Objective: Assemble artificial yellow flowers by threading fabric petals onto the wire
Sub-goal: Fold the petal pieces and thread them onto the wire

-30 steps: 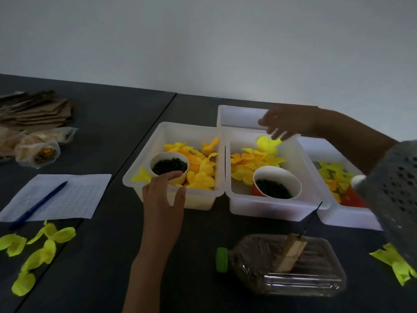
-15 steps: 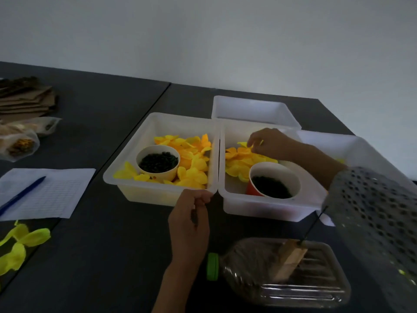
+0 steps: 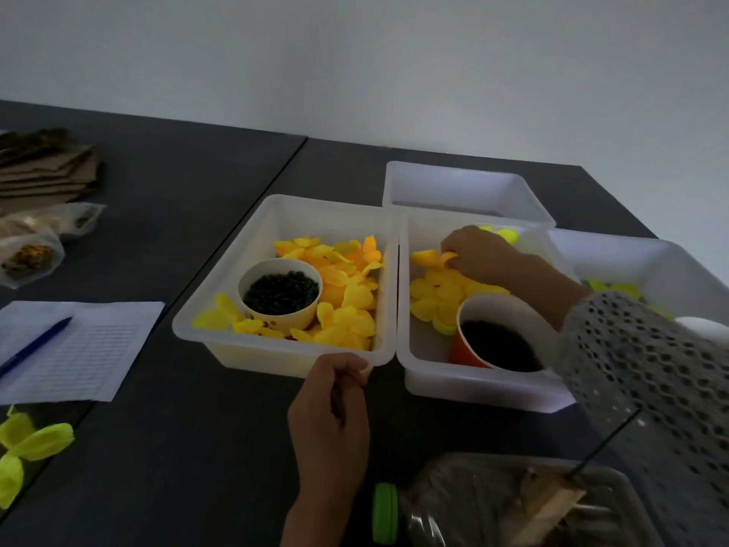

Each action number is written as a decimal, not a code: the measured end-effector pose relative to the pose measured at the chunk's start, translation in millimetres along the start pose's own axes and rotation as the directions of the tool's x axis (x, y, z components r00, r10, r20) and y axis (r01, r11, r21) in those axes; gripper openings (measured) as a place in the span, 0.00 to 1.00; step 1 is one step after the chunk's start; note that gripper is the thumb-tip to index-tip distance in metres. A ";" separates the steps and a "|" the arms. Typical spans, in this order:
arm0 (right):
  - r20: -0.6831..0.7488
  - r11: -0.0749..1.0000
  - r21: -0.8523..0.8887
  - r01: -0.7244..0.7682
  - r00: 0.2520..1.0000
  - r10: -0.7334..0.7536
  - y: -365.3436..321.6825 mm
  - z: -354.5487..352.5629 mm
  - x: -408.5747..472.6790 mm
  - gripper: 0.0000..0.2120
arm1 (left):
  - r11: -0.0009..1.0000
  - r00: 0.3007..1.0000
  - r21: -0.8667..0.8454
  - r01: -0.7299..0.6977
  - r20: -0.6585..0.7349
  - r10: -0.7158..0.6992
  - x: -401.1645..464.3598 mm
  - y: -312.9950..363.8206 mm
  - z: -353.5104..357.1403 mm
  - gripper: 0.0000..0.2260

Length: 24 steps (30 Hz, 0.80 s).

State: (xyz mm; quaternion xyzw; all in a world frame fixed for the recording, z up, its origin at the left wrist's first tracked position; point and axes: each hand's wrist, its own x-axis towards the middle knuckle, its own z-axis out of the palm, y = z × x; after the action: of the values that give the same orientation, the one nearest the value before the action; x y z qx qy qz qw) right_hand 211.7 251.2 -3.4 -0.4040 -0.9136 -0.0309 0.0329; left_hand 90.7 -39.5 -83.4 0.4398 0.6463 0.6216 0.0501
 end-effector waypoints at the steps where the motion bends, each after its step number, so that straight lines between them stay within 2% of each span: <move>1: -0.024 0.996 0.086 -0.008 1.000 0.010 2.0 -7.0 -2.6 0.07 | 1.000 1.000 -0.001 0.000 -0.001 0.000 0.1 0.7 0.0 0.11; 5: 0.012 0.964 0.262 -0.041 0.999 0.040 4.9 -51.5 -22.5 0.07 | 1.000 1.000 -0.006 0.007 -0.001 -0.007 -0.2 2.7 -0.9 0.13; 9: 0.056 0.864 0.490 -0.112 0.994 0.096 0.3 -105.5 -68.4 0.16 | 0.999 1.000 -0.034 -0.013 -0.016 0.012 2.5 7.7 -2.0 0.15; 14: -0.011 0.730 0.682 -0.047 0.997 0.074 -22.8 -159.6 -139.8 0.08 | 0.990 0.998 -0.141 0.016 -0.059 -0.024 6.1 38.1 -11.4 0.14; 17: -0.018 0.648 0.762 0.003 1.000 0.018 -46.9 -181.1 -185.3 0.09 | 0.968 0.997 -0.243 -0.054 -0.072 0.038 12.5 86.4 -25.3 0.06; 18: -0.013 0.598 0.801 0.017 1.000 -0.011 -57.9 -184.6 -201.2 0.11 | 0.958 0.994 -0.270 -0.099 -0.065 0.085 13.4 106.6 -31.6 0.07; 21: 0.032 0.347 0.938 -0.004 0.997 -0.076 -91.7 -181.4 -247.4 0.17 | 0.915 0.957 -0.323 -0.241 0.076 0.279 4.1 158.4 -55.1 0.16; 24: 0.078 0.185 0.981 -0.057 0.991 -0.109 -124.7 -161.0 -287.6 0.20 | 0.905 0.876 -0.346 -0.246 0.320 0.360 -19.8 180.5 -79.3 0.21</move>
State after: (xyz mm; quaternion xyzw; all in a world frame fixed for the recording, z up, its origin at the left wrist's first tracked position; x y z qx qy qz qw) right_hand 318.1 -57.7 128.7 -0.2754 -0.7294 0.5851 0.2232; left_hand 145.6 -141.0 77.6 0.6350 0.4464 0.6149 0.1390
